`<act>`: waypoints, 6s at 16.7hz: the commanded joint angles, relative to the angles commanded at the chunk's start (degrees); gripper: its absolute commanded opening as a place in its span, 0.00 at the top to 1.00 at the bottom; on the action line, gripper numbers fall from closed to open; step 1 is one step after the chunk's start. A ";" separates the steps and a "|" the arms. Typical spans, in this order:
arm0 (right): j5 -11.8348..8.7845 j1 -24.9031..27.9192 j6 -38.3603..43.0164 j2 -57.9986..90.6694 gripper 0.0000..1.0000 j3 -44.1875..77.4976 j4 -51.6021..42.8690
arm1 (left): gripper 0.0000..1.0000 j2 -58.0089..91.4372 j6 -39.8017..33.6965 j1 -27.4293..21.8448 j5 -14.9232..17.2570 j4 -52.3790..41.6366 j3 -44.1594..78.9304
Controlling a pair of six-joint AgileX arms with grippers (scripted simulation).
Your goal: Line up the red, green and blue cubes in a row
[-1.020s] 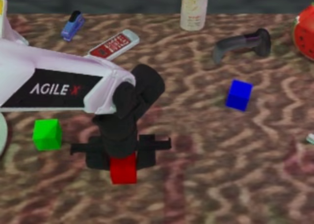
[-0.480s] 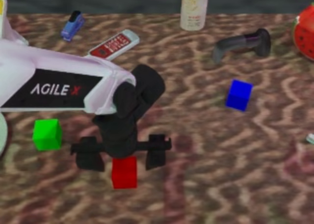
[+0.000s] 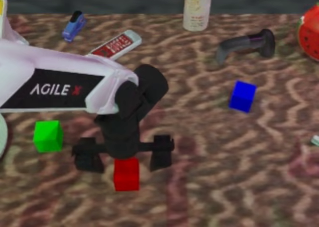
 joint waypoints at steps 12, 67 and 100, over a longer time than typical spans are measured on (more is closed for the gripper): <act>0.00 0.00 0.00 0.00 0.00 0.00 0.00 | 0.00 -6.26 -0.29 0.55 -0.04 -13.80 7.26; 0.00 0.00 0.00 0.00 0.00 0.00 0.00 | 1.00 6.03 28.10 31.02 0.62 3.66 2.55; 0.00 0.00 0.00 0.00 0.00 0.00 0.00 | 1.00 7.69 -9.93 -10.51 -0.02 -20.39 27.45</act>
